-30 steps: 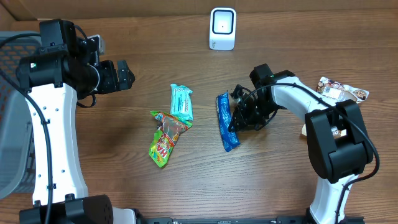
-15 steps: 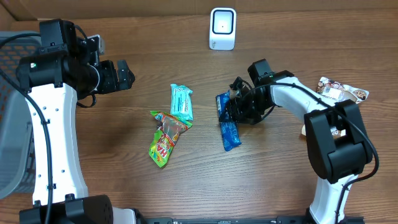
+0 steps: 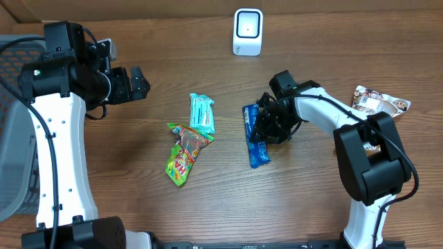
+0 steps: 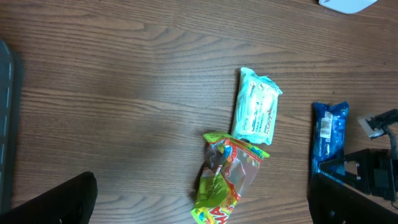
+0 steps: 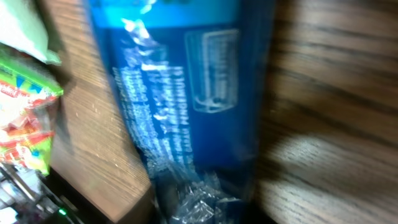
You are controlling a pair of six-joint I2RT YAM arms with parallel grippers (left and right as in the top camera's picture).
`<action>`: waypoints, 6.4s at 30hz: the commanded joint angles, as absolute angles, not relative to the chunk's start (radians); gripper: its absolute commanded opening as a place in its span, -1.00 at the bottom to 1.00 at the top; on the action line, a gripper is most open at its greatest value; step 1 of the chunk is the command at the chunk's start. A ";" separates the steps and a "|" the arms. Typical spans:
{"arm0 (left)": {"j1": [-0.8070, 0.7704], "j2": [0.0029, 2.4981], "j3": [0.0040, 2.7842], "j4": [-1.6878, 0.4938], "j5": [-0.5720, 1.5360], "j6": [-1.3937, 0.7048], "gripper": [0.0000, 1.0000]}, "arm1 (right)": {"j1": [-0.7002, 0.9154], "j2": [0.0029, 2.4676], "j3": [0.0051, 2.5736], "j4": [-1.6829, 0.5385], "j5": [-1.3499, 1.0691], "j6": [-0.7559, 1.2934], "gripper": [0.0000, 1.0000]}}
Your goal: Scan the item barcode
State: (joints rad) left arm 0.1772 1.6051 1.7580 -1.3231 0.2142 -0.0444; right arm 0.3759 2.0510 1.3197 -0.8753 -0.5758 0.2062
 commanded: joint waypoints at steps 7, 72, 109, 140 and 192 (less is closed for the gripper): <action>0.176 1.601 1.749 -1.323 0.229 -0.022 0.99 | 0.342 2.028 1.350 -0.839 -0.731 0.036 -0.92; 0.176 1.601 1.749 -1.323 0.229 -0.022 1.00 | 0.435 2.152 1.422 0.491 0.660 -0.950 -0.93; 0.176 1.601 1.749 -1.323 0.229 -0.022 0.99 | 0.387 2.387 1.701 0.751 0.450 -0.991 -0.92; 0.176 1.601 1.749 -1.323 0.229 -0.022 0.99 | 0.319 2.550 1.781 0.656 0.325 -1.003 -0.92; 0.176 1.601 1.749 -1.323 0.229 -0.022 0.99 | 0.360 2.453 1.781 0.629 0.504 -1.095 -0.92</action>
